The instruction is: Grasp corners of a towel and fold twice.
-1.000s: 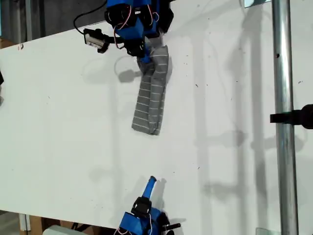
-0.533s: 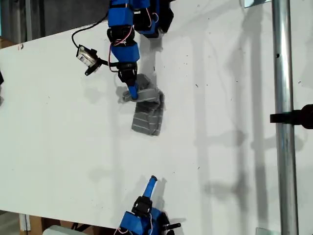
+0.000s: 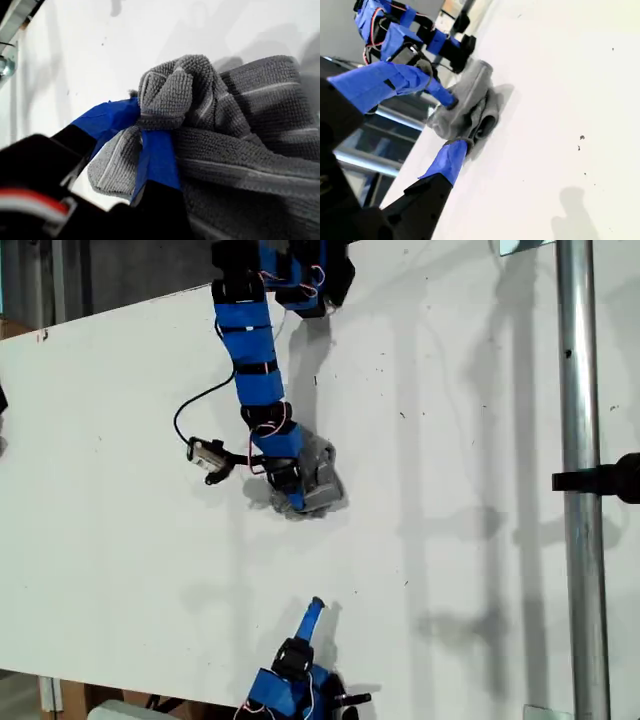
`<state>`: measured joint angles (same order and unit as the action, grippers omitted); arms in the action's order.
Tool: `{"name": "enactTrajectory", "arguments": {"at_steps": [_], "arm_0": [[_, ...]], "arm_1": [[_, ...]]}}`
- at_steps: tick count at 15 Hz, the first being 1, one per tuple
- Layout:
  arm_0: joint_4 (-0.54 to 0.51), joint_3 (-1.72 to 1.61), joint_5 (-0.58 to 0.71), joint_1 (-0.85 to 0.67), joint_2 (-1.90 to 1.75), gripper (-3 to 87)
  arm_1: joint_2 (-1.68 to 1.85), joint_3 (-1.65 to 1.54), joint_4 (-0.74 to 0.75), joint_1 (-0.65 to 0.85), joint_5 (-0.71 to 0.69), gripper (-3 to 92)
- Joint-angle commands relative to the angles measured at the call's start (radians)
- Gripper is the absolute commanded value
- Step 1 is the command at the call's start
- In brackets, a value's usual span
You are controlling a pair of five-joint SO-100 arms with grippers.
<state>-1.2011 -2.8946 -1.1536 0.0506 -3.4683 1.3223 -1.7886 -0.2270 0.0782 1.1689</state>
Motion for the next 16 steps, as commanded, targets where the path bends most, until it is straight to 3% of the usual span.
{"name": "enactTrajectory", "arguments": {"at_steps": [1, 2, 4, 8, 11, 14, 16], "arm_0": [[-0.006, 0.008, -0.014, -0.006, -0.009, 24.8], [-0.005, 0.008, -0.012, -0.006, -0.009, 25.0], [0.000, 0.009, -0.009, -0.006, -0.009, 25.0], [0.014, 0.005, -0.005, -0.006, -0.009, 25.0], [0.017, 0.002, 0.000, -0.009, -0.009, 25.0], [0.012, -0.014, -0.005, -0.006, -0.009, 23.6], [0.025, -0.035, -0.002, -0.018, -0.009, 22.1]], "arm_1": [[-0.061, 0.193, -0.043, -0.020, -0.012, 17.7], [-0.043, 0.222, -0.098, -0.018, -0.006, 20.9], [0.089, 0.268, -0.302, -0.006, -0.014, 13.5], [0.405, 0.255, -0.661, 0.008, -0.014, 13.5], [0.624, 0.009, -0.661, 0.028, -0.003, 13.5], [1.031, -0.480, -0.643, 0.034, 0.061, 13.5], [1.376, -0.765, -0.753, 0.029, 0.130, 6.9]]}}
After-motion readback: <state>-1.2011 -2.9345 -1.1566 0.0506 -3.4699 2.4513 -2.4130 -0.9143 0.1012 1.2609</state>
